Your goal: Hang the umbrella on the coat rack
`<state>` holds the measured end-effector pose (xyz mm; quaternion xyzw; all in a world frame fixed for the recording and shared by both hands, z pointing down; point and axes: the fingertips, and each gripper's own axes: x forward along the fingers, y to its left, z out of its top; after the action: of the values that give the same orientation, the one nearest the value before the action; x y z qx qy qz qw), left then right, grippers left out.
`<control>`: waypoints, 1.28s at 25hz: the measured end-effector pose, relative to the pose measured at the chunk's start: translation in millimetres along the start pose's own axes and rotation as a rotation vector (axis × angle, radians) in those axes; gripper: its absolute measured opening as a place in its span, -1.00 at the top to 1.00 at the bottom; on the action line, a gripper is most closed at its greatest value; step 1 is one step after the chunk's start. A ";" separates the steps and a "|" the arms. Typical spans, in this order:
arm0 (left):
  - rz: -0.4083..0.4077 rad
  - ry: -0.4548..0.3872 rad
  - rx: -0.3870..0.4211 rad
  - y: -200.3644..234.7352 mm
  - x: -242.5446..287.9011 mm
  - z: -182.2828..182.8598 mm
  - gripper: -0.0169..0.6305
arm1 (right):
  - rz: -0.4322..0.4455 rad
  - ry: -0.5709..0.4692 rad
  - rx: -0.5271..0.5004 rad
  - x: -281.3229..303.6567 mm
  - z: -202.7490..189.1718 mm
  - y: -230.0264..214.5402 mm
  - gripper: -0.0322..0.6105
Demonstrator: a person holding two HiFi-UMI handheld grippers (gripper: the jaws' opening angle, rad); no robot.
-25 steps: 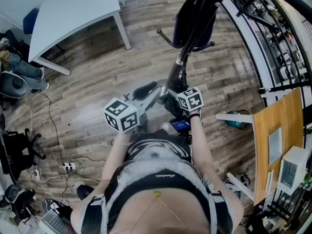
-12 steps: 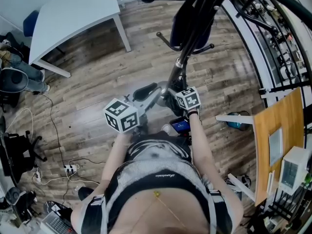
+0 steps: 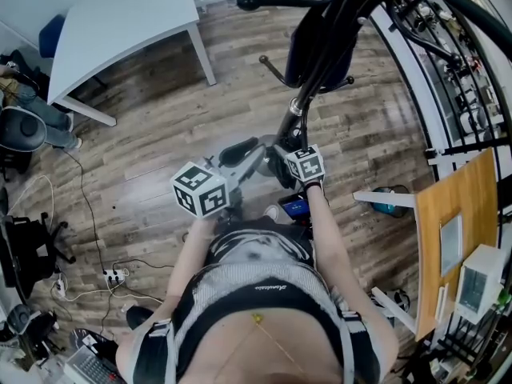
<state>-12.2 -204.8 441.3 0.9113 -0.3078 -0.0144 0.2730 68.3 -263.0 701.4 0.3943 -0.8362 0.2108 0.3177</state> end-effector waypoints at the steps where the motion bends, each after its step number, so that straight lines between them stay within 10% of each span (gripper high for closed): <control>1: 0.001 0.000 -0.001 0.4 -0.2 0.0 0.68 | -0.006 -0.002 0.000 0.4 0.5 -1.0 0.13; 19: -0.036 0.029 0.009 -1.3 10.6 -3.9 0.63 | 0.003 -0.140 0.070 -14.9 21.6 -7.1 -0.24; 32: -0.019 0.038 0.101 1.0 26.7 -3.5 0.43 | -0.090 -0.387 -0.052 -107.1 75.8 -12.6 -0.10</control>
<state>9.5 -218.9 448.6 0.9269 -0.2943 0.0158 0.2325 102.8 -260.0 574.2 0.4559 -0.8684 0.0949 0.1702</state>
